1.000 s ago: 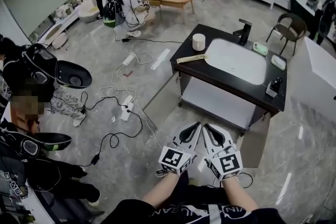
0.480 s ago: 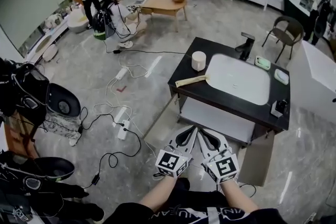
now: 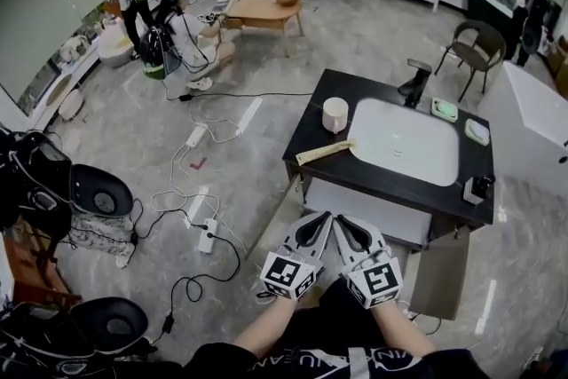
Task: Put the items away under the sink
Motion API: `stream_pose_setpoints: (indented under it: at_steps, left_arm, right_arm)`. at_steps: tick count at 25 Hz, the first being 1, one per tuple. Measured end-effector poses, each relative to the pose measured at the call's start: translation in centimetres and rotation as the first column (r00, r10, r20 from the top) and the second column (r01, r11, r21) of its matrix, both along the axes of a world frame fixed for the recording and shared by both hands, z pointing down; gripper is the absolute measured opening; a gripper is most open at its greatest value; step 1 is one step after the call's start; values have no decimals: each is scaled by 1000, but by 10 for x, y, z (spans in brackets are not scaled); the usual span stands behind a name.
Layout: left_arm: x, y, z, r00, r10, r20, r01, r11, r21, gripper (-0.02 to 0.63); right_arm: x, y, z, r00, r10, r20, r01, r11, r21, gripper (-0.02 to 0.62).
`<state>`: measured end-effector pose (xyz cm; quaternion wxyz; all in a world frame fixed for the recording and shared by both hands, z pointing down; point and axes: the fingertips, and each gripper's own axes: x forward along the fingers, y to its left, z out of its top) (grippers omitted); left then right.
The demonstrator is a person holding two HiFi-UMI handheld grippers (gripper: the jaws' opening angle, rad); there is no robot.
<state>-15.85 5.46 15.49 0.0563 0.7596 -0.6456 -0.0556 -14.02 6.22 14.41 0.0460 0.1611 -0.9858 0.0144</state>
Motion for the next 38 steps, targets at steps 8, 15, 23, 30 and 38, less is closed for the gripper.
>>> stream_pose_setpoints:
  at_steps: [8,15,23,30,38]
  left_arm:
    - [-18,-20,8,999,27,-17,-27,1000,-9,9]
    - [-43,-45,33,1000,1,-9,-1,998,-69,11]
    - [-77,-99,59,1000,-16,22,19,990,-137,11]
    - [-109,-135,82,996,-17,92,36,978,-205,12]
    - [-134,-174,116,979,-34,201,99,940,-325,155]
  right_arm:
    - [-20,-22,7,1000,-14,-19,14,1000,-10,38]
    - [-48,-54,29,999,-42,-27,40,997,-60,40]
    - [-79,-97,50,991,-110,-74,103,991,-90,39]
    - [-94,-138,72,989,-103,-107,89,987,-133,40]
    - [-94,-164,90,981,-103,-163,77,984,-158,40]
